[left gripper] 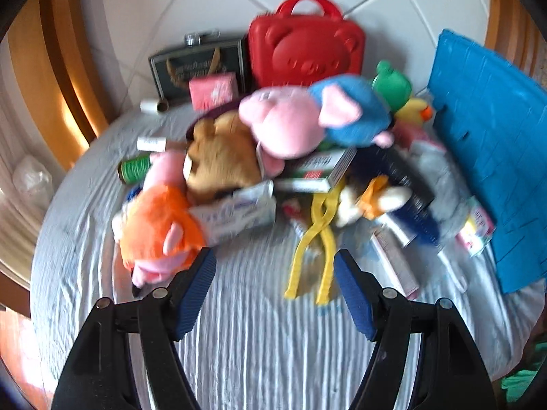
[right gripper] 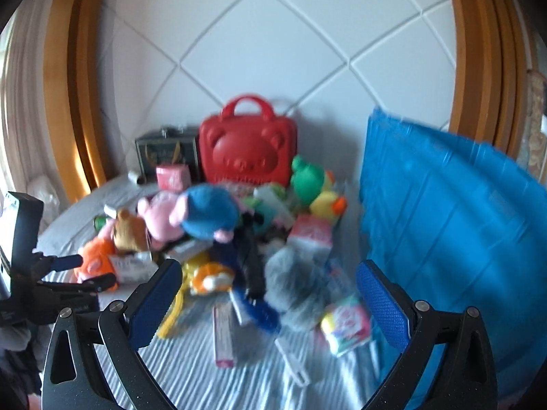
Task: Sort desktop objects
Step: 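Grasp the yellow plastic tongs by their round head with the left tool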
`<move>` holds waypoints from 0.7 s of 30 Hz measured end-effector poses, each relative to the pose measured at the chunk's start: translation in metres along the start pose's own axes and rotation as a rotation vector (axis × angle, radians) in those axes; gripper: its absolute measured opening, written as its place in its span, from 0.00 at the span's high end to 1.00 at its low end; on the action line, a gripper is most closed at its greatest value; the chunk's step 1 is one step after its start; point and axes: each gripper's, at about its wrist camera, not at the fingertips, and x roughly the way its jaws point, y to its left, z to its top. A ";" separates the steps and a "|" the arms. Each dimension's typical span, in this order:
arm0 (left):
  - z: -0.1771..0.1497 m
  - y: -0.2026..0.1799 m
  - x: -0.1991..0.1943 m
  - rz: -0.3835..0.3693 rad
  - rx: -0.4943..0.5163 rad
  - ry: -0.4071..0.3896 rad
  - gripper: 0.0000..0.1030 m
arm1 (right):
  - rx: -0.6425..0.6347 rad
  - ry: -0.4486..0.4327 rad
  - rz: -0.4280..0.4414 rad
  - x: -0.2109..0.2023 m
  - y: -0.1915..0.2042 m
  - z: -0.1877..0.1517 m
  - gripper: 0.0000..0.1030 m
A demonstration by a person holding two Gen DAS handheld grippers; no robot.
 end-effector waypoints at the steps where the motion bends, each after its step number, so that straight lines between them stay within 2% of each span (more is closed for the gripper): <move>1: -0.005 0.003 0.006 -0.002 -0.004 0.016 0.31 | 0.002 0.037 0.004 0.011 0.002 -0.008 0.00; 5: -0.015 0.004 0.039 -0.031 -0.001 0.080 0.31 | 0.026 0.179 0.034 0.050 0.006 -0.039 0.00; 10: -0.009 -0.014 0.072 -0.054 0.065 0.090 0.31 | 0.045 0.313 0.054 0.085 0.011 -0.071 0.00; 15: 0.014 -0.035 0.103 -0.077 0.120 0.066 0.31 | 0.050 0.378 0.050 0.102 0.009 -0.086 0.00; 19: 0.026 -0.046 0.135 -0.094 0.130 0.102 0.31 | 0.056 0.396 0.040 0.113 0.006 -0.089 0.00; 20: 0.026 -0.047 0.142 -0.102 0.129 0.115 0.40 | 0.058 0.396 0.040 0.115 0.006 -0.088 0.00; 21: 0.026 -0.048 0.149 -0.111 0.124 0.132 0.56 | 0.060 0.397 0.041 0.118 0.006 -0.087 0.00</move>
